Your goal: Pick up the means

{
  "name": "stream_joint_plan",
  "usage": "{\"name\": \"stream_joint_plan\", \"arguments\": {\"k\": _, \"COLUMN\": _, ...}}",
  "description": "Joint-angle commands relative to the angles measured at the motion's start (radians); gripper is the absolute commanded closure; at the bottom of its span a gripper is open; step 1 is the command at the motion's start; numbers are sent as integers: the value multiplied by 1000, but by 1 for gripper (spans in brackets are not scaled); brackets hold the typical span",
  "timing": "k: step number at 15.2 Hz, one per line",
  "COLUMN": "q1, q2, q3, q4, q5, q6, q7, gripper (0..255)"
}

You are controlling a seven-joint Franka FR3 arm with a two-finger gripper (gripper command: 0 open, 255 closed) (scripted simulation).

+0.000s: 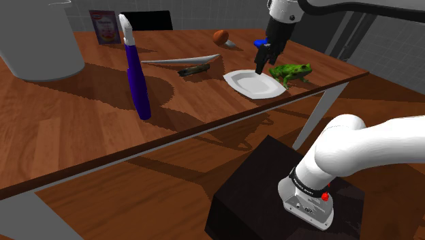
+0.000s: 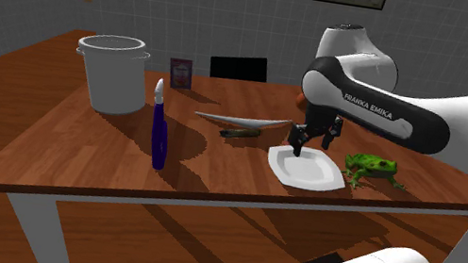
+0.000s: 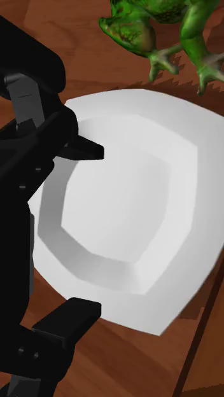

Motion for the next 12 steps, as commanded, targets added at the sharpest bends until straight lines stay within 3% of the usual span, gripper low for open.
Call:
{"name": "stream_joint_plan", "arguments": {"k": 1, "q1": 0, "q2": 0, "q3": 0, "q4": 0, "q5": 0, "q6": 0, "q7": 0, "gripper": 0}}
{"name": "stream_joint_plan", "arguments": {"k": 12, "q1": 99, "q2": 303, "q3": -113, "q4": 95, "q5": 34, "q6": 382, "q7": -257, "gripper": 0}}
